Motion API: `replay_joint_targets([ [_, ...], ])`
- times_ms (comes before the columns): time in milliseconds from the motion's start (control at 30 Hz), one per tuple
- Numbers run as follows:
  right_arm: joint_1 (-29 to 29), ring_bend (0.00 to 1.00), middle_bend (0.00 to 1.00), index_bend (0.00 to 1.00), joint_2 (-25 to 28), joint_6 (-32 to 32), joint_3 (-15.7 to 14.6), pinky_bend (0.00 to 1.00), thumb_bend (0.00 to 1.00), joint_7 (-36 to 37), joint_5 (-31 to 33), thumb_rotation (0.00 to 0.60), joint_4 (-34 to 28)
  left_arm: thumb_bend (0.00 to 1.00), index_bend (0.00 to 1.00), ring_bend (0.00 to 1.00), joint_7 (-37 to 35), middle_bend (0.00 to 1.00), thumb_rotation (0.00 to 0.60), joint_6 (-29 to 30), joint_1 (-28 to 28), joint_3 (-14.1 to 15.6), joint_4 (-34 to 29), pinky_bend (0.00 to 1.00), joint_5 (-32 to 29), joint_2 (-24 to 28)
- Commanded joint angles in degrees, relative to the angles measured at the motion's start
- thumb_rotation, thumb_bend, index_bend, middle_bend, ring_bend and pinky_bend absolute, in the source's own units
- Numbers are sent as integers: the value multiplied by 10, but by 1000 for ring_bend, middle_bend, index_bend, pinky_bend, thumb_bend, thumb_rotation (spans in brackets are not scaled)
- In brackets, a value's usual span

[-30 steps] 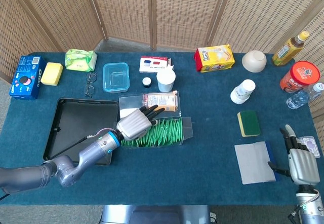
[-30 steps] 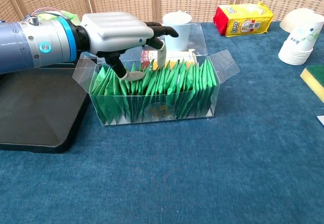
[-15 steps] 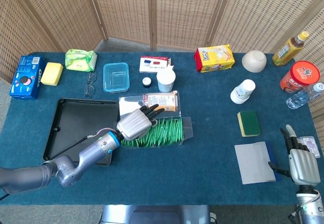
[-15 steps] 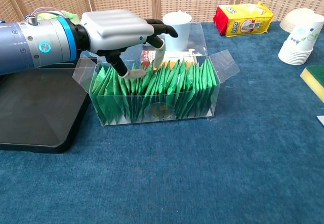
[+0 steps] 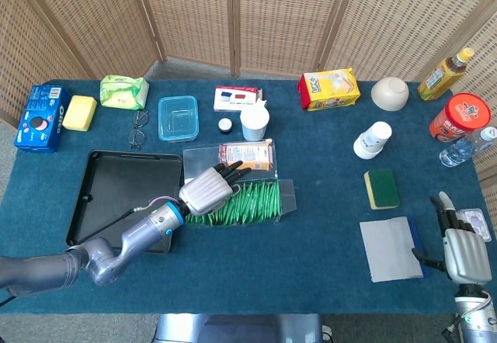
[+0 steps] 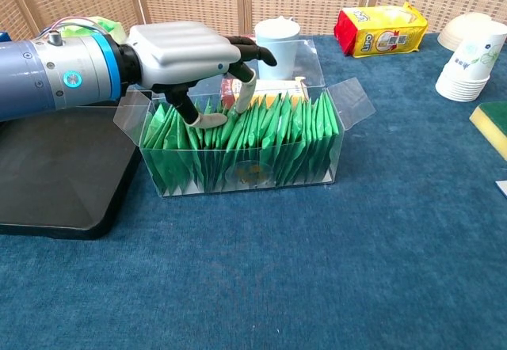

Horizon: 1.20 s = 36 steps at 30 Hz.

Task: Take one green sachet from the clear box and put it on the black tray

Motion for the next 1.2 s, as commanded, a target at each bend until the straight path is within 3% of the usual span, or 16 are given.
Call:
replay_joint_targets([
  [33, 0, 181, 29, 0, 0, 0, 0, 278, 189, 0, 0, 580, 0, 370, 477, 18, 1, 80, 600, 0, 0, 0, 1, 239, -1, -1],
  [333, -2, 181, 29, 0, 0, 1, 0, 278, 190, 2, 0, 580, 1, 370, 541, 40, 1, 117, 600, 3, -1, -1, 4, 239, 0, -5],
  [1200, -5, 181, 28, 0, -1, 6, 1, 279, 189, 5, -3, 580, 2, 368, 543, 50, -23, 130, 600, 36, 2, -19, -22, 239, 12, 17],
])
